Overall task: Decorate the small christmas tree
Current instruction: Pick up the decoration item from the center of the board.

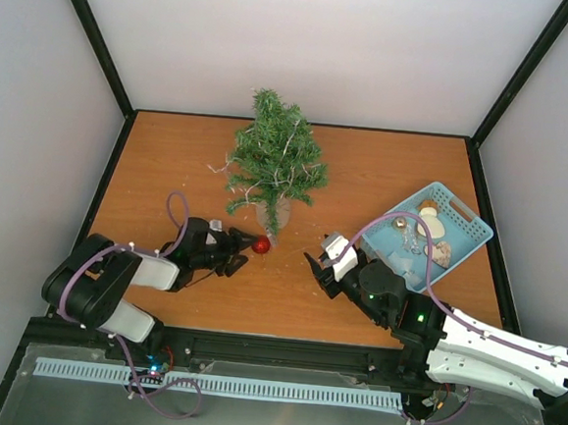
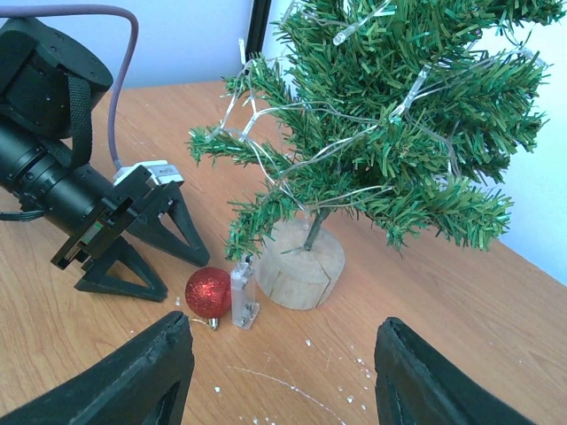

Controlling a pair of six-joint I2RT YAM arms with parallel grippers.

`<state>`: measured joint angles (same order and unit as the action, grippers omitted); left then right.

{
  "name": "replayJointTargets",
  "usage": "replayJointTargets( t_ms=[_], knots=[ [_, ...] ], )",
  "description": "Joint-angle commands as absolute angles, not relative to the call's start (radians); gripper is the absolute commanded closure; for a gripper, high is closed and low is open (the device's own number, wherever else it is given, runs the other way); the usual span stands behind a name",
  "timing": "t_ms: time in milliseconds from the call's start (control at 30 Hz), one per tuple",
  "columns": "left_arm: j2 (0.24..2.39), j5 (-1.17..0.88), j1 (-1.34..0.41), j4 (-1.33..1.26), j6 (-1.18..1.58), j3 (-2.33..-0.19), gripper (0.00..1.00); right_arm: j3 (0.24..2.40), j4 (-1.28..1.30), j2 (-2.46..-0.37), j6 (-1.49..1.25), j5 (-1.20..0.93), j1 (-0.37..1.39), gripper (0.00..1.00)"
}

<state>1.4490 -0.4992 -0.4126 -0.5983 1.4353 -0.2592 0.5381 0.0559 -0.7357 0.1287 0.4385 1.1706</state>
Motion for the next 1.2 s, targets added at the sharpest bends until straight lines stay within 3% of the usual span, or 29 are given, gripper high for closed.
replayJointTargets(
  t_ms=[0,267,767,1167],
  knots=[
    [1.507,-0.501,-0.423,-0.674,1.388,-0.291,0.23,0.522,0.023,-0.721,0.144,0.463,1.173,0.43],
    [1.540,-0.499,-0.465,-0.677,1.394,-0.287,0.20,0.504,0.020,-0.712,0.131,0.461,1.173,0.43],
    [1.583,-0.460,-0.469,-0.594,1.317,-0.356,0.26,0.509,0.071,-0.628,0.116,0.462,1.173,0.43],
    [1.618,-0.454,-0.469,-0.513,1.286,-0.370,0.39,0.486,0.093,-0.539,0.098,0.473,1.174,0.43]
  ],
)
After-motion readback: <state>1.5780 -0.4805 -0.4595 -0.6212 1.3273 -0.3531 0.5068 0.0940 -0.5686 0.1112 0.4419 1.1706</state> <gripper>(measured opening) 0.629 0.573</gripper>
